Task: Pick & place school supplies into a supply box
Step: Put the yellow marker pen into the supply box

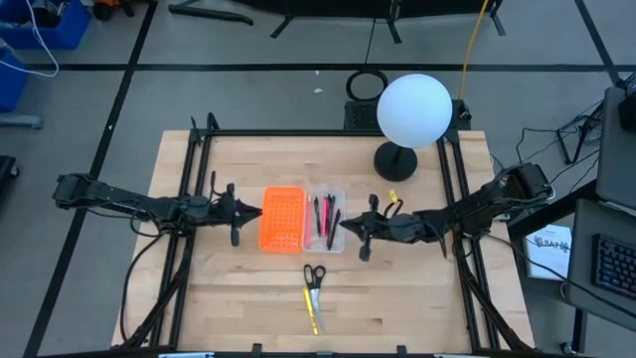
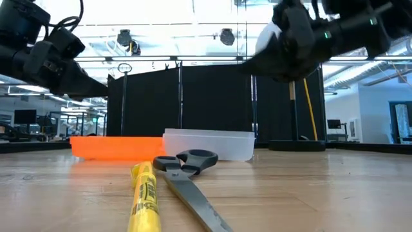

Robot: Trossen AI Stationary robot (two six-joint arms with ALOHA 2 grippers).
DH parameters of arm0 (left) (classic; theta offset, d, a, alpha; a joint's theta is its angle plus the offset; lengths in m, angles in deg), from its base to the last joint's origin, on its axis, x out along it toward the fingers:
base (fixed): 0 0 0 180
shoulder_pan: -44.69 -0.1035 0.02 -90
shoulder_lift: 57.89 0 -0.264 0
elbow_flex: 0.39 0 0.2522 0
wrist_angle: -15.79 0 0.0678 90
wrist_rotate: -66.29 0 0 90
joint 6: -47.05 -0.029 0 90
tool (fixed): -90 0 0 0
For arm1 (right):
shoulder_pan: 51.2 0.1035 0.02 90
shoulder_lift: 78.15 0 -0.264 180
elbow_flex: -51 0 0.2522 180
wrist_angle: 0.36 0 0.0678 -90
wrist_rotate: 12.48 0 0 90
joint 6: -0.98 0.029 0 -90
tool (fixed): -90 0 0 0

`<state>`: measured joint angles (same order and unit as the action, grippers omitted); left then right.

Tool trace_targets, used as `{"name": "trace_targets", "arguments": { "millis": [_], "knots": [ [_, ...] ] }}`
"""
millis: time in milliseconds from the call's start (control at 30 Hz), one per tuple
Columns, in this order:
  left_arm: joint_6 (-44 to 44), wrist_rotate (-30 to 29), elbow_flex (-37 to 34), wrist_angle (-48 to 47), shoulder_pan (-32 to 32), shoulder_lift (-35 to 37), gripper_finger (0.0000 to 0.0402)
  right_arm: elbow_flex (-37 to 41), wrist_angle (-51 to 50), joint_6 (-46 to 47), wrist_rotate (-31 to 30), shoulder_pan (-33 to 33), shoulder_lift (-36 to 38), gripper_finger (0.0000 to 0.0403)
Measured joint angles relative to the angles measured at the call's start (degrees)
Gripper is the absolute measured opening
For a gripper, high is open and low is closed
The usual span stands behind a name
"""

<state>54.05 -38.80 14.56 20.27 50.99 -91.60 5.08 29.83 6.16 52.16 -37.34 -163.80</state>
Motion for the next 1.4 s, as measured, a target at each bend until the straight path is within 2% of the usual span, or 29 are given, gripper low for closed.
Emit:
{"name": "trace_targets", "arguments": {
  "millis": [200,333,533,633,733,800,900,1000,1067,1200,1333,1400],
  "knots": [
    [6.32,3.03,0.0,-2.01,1.6,-0.02,0.0047,4.39,4.58,0.12,-0.03,-0.78,0.0,0.0003],
    [12.42,2.77,0.0,-1.58,6.81,-0.02,0.0012,4.45,4.61,-2.91,1.75,-0.87,0.0,0.0001],
    [22.43,-8.66,2.71,-1.53,21.11,-2.88,0.0004,4.45,4.32,-5.64,5.98,-0.68,0.0,0.0001],
    [26.06,-16.66,8.03,-2.69,29.02,-9.47,0.0004,4.45,4.05,-6.31,7.78,0.1,0.0,0.0001],
    [26.8,-23.1,15.69,-3.08,35.1,-19.9,0.0003,4.45,3.81,-6.31,7.99,1.31,0.0,0.0001],
    [26.57,-25.34,21.79,-3.11,37.42,-27.9,0.0003,4.45,3.98,-6.31,7.85,2.34,0.0,0.0001],
    [26.36,-25.56,31.61,-4.64,38.31,-39.34,0.0003,4.45,3.68,-6.33,7.94,4.23,0.0,0.0001],
    [26.88,-22.06,42.27,-14.19,37.03,-48.16,0.0002,4.45,2.88,-6.62,7.81,6.21,0.0,0.0001],
    [30.35,-17.88,49.64,-23.06,35.14,-53.0,0.0003,4.45,2.97,-7.19,7.69,7.63,0.0,0.0001],
    [34.06,-5.06,62.91,-35.62,30.6,-62.91,0.0004,4.45,4.25,-9.9,7.66,9.88,0.0,0.0001],
    [27.14,6.45,75.88,-41.36,28.8,-72.73,0.0005,4.45,8.13,-13.07,7.61,10.81,0.13,0.0001],
    [21.42,8.92,82.39,-45.79,28.68,-77.14,0.0006,4.45,9.59,-13.97,7.61,11.02,0.13,0.0001]
  ]
}}
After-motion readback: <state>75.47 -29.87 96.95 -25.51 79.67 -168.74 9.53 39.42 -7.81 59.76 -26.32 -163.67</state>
